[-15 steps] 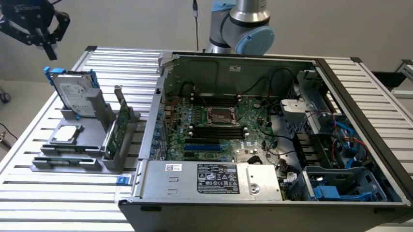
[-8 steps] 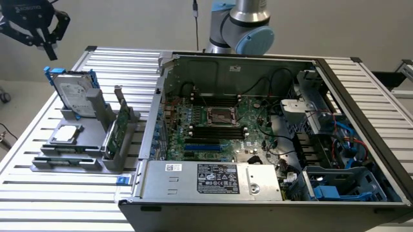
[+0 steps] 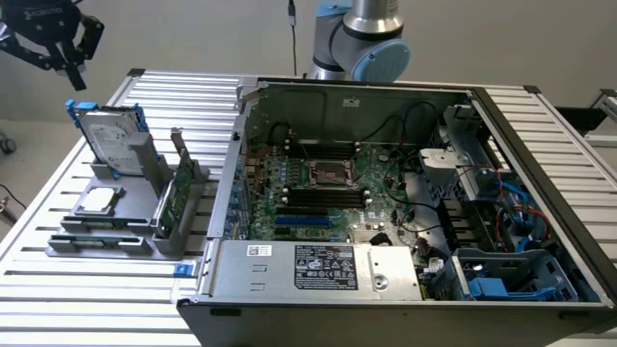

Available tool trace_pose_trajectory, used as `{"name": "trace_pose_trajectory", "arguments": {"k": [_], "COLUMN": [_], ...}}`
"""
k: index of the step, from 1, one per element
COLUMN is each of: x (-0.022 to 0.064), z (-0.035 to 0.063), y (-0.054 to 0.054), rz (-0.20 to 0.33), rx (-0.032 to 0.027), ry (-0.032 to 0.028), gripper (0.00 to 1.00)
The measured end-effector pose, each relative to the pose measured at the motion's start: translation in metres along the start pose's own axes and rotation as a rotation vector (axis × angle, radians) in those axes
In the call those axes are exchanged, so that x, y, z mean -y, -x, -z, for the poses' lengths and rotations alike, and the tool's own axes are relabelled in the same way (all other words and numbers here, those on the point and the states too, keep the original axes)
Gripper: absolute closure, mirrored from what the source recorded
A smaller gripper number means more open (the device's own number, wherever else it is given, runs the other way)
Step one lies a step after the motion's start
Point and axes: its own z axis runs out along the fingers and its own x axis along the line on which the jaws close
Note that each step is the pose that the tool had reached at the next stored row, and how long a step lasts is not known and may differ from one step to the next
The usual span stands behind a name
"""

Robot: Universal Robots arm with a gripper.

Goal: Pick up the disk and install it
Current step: 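Pick up the disk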

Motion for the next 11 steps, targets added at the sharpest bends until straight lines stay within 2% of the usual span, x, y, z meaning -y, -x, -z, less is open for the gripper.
{"name": "trace_pose_trajectory", "arguments": {"k": [11], "x": [0.0000], "z": [-0.0003], "y": [0.0000], "rz": [0.200], "rx": [-0.0038], "ry": [-0.0060], "gripper": [0.89]}}
